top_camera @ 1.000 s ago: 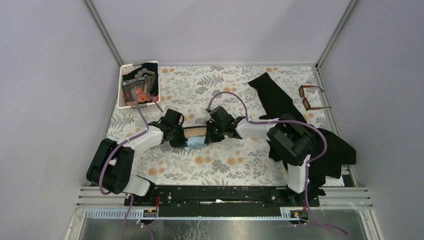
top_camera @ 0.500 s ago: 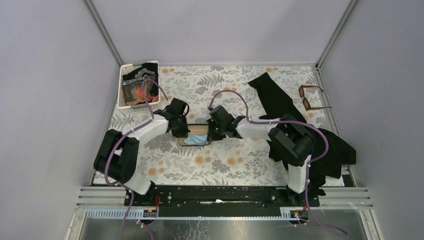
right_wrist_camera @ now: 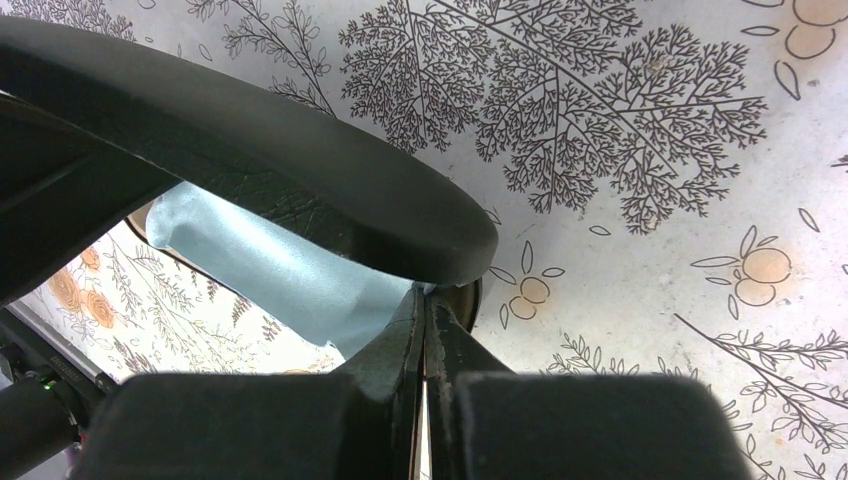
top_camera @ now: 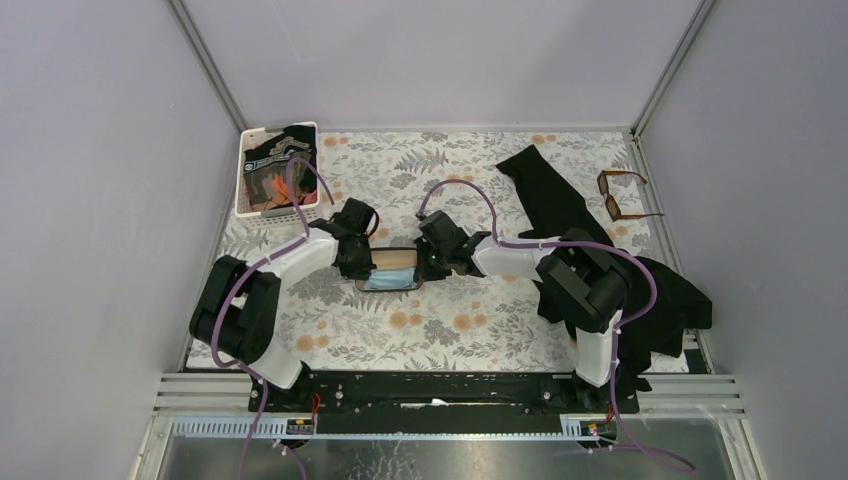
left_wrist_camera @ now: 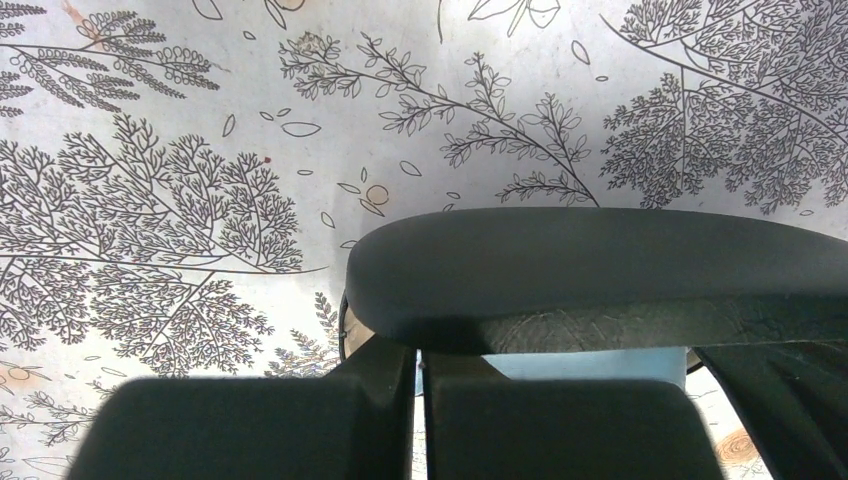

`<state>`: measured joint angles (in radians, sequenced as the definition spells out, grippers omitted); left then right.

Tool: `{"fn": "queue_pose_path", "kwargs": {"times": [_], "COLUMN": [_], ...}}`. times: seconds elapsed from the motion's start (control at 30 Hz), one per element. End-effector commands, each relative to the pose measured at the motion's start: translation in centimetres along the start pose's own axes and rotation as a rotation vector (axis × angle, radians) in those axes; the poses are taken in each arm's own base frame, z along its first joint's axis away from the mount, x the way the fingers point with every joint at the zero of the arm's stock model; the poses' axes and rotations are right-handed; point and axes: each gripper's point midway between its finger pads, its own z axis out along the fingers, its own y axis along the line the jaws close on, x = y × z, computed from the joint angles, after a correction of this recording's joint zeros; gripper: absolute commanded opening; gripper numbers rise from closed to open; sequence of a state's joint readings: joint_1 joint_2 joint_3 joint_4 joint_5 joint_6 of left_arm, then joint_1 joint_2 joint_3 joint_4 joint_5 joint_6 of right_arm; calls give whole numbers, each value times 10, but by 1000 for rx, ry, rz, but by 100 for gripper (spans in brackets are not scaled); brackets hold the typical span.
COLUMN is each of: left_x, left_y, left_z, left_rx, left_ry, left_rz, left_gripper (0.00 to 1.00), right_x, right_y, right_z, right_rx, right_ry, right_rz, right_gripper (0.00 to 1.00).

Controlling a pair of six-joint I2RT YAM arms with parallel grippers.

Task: Organize the sunglasses
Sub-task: Place the glasses cleaning cloth in the sunglasses case.

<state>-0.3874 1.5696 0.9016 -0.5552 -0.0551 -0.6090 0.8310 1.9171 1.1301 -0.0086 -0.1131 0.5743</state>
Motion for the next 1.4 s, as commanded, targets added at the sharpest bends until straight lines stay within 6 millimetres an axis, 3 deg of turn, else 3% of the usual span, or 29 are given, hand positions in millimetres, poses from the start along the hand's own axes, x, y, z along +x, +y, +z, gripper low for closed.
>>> {"fn": "queue_pose_path", "kwargs": {"times": [0.0, 0.2, 0.6, 1.0, 1.13, 1.23, 1.37], "left_x": [3, 4, 5, -10, -11, -11, -19], "left_y": [11, 7, 4, -1, -2, -3, -5], "left_z": [0, -2, -4, -25, -28, -28, -36], "left_rx": [-52, -28, -4, 25, 32, 36, 43], "left_ry": [-2, -6, -16, -92, -98, -96, -129], "left_rz": [14, 1, -17, -33, -33, -33, -46], "left_gripper": [0, 4, 9, 13, 22, 28, 29], "right_x": [-13, -18, -33, -46, -50, -54, -56], "right_y": [1, 8, 24, 34, 41, 46, 50], "right_z": [2, 1, -25, -48, -48, -45, -38], "right_rx": [26, -10, -67, -95, -117, -132, -140], "right_ry": [-43, -63, -129, -191, -196, -192, -177], "right_rz": [-2, -8, -11, 0, -5, -6, -11], "right_gripper": [0, 0, 29, 32, 32, 30, 21]}}
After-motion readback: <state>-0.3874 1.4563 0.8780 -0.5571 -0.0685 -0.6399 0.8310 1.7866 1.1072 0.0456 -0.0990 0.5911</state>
